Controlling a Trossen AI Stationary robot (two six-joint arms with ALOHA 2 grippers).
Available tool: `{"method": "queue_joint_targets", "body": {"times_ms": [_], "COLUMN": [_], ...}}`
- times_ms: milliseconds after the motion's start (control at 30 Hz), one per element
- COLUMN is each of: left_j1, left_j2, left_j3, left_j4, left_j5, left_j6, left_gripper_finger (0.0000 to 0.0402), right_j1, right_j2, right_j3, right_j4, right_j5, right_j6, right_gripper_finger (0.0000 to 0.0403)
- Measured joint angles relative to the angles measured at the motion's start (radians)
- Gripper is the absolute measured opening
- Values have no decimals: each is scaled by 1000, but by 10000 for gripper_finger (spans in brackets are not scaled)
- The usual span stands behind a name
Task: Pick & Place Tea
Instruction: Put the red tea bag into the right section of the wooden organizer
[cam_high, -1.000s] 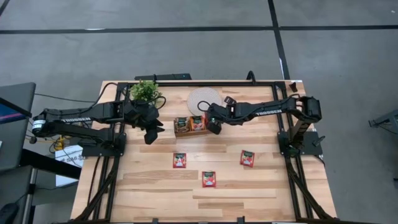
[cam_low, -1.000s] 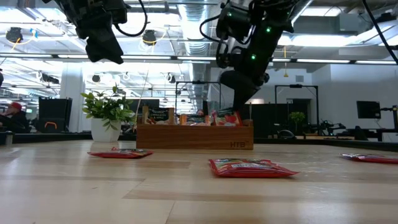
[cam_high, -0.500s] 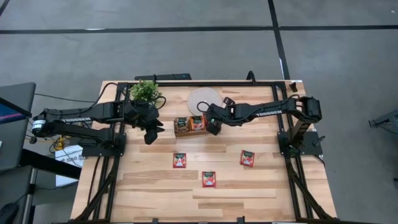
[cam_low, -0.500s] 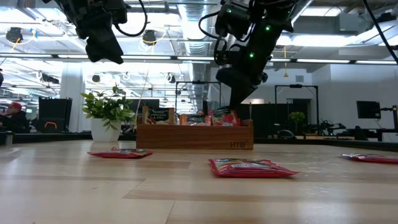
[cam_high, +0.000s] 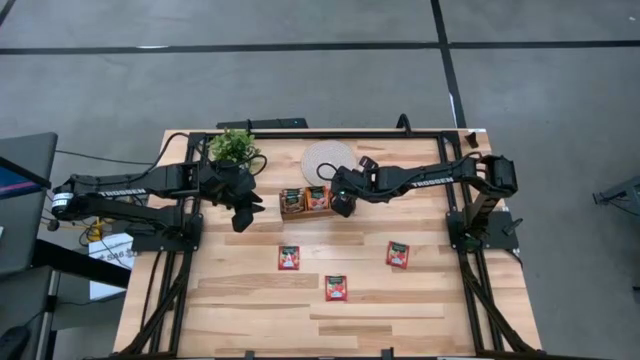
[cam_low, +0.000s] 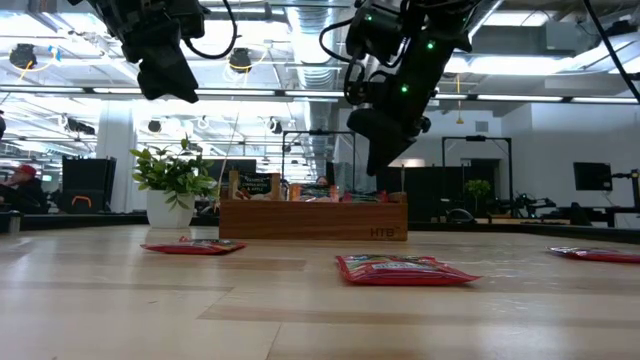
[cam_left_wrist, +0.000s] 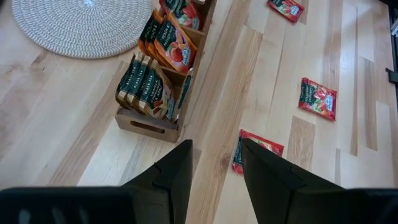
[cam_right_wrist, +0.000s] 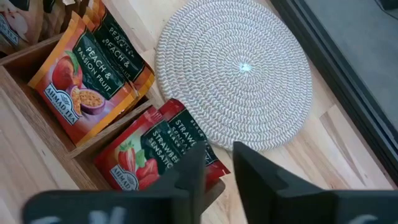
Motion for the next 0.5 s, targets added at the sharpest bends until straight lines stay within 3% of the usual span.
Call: {"method": "queue_joint_targets", "body": {"times_ms": [233, 500], "left_j1": [0, 0], "left_j2": [0, 0], "left_j3": [0, 0], "left_j4": [0, 0], "left_j5": [0, 0], "left_j6": [0, 0], "left_gripper_finger": [128, 128], "right_j1": [0, 18], "right_j2": [-3, -107], "right_j3": [0, 0], "right_j4": [-1, -96], "right_j5": [1, 0], "right_j6": [0, -23], "right_gripper_finger": [128, 113]}}
